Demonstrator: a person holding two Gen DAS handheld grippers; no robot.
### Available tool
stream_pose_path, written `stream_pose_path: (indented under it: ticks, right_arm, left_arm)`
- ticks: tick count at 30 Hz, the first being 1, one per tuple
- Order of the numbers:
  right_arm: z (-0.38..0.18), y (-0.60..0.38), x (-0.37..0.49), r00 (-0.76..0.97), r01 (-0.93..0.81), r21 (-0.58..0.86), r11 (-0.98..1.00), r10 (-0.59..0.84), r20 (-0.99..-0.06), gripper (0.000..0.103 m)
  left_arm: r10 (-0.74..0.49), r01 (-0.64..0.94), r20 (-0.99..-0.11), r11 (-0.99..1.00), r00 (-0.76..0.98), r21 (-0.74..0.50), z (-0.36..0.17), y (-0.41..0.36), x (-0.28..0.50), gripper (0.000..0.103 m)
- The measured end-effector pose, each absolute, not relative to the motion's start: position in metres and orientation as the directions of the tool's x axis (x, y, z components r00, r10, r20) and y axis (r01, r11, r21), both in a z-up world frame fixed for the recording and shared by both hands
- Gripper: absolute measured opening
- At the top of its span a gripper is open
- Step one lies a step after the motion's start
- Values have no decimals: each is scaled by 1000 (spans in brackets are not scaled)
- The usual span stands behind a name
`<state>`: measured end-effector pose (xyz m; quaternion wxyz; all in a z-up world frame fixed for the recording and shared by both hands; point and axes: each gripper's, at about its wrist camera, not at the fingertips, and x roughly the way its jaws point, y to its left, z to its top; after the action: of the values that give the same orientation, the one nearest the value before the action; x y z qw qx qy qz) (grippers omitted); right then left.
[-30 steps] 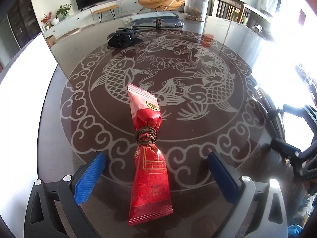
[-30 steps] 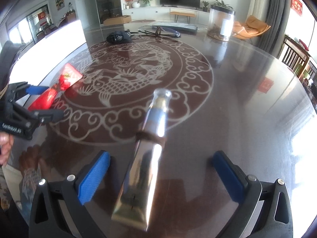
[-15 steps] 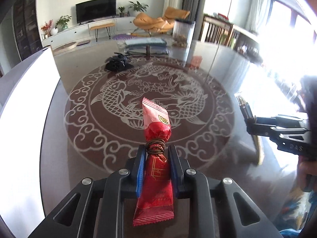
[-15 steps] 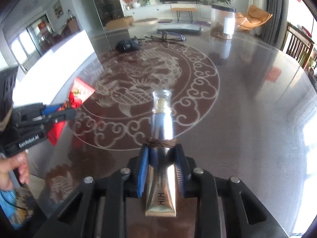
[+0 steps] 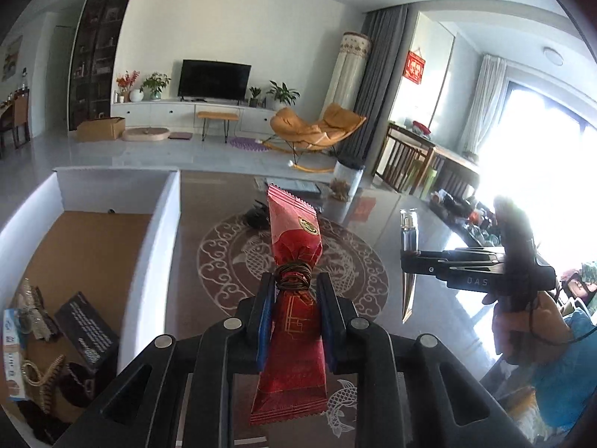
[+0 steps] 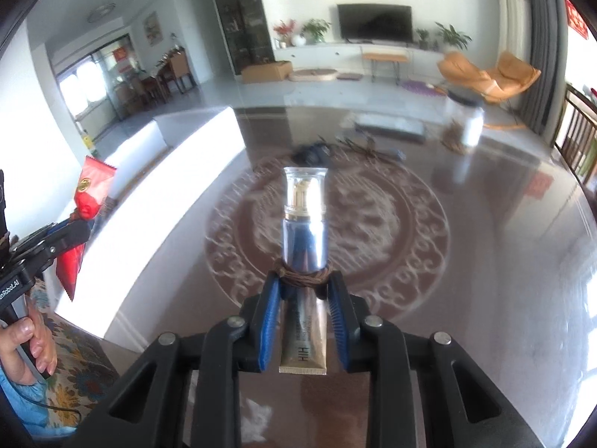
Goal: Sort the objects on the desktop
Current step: 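Carry the red packet and tube into the cardboard bin and release both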
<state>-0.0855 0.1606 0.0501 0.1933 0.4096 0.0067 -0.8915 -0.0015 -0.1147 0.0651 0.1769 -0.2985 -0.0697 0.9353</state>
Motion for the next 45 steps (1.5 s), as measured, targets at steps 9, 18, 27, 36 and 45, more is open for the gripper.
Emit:
stream_pose_path:
  ticks: [9,18,27,36,45]
  right_arm:
    - [144,18,-115,-551,590,188,-785,-562,-617,27]
    - [97,-166,-134,-296,727,240,-643,-609,-736,27]
    - [23,-261,-154,-196,724,249,-643,-538,-820,45]
    - [65,-171,-153,-406,702,184,-688,-599,-690,91]
    - [-31,40,-125,-625,491,-118,-863,-255,-738,101]
  left_arm:
    - [148,-39,-556,-978,-818,-203,92,-263,13,22]
    - [64,115,-721,-974,-690,-197,25,-337,-6,22]
    - [-13,254,-837,-956,-546,-151,-22,-367,-32,64]
    - [-49,304,-815,-939,-577,-159,-20,-365,-21,95]
    - [44,73,-720,-989,-693,-131,31,-265,-8,95]
